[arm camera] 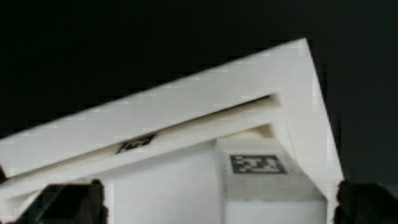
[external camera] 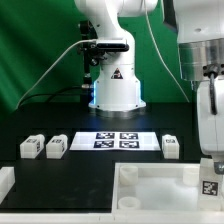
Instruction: Assemble one leg
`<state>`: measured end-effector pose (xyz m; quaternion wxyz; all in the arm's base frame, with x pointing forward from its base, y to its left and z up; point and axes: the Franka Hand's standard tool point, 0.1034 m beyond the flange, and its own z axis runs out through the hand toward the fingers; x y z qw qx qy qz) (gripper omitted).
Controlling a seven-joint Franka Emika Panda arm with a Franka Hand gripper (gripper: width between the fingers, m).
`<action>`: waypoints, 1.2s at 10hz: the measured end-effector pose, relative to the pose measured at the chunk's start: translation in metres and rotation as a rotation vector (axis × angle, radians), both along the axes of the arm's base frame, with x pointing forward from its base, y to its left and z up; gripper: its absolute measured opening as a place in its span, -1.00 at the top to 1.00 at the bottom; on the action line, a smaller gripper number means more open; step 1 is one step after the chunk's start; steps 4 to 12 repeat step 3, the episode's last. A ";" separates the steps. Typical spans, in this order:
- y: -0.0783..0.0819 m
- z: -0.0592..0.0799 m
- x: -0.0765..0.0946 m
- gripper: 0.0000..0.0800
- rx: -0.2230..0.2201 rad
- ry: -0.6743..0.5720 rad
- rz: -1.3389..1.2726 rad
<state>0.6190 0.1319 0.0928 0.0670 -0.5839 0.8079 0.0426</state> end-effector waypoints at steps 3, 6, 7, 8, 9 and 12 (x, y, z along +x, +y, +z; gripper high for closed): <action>0.000 -0.002 -0.001 -0.62 -0.001 0.003 0.001; 0.000 -0.002 -0.001 -0.62 -0.001 0.003 0.001; 0.000 -0.002 -0.001 -0.62 -0.001 0.003 0.001; 0.000 -0.002 -0.001 -0.62 -0.001 0.003 0.001; 0.000 -0.002 -0.001 -0.62 -0.001 0.003 0.001; 0.000 -0.002 -0.001 -0.62 -0.001 0.003 0.001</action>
Offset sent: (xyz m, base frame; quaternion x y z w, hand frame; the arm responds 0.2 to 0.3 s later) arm 0.0000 0.0000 0.0000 0.0000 0.0000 0.0000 1.0000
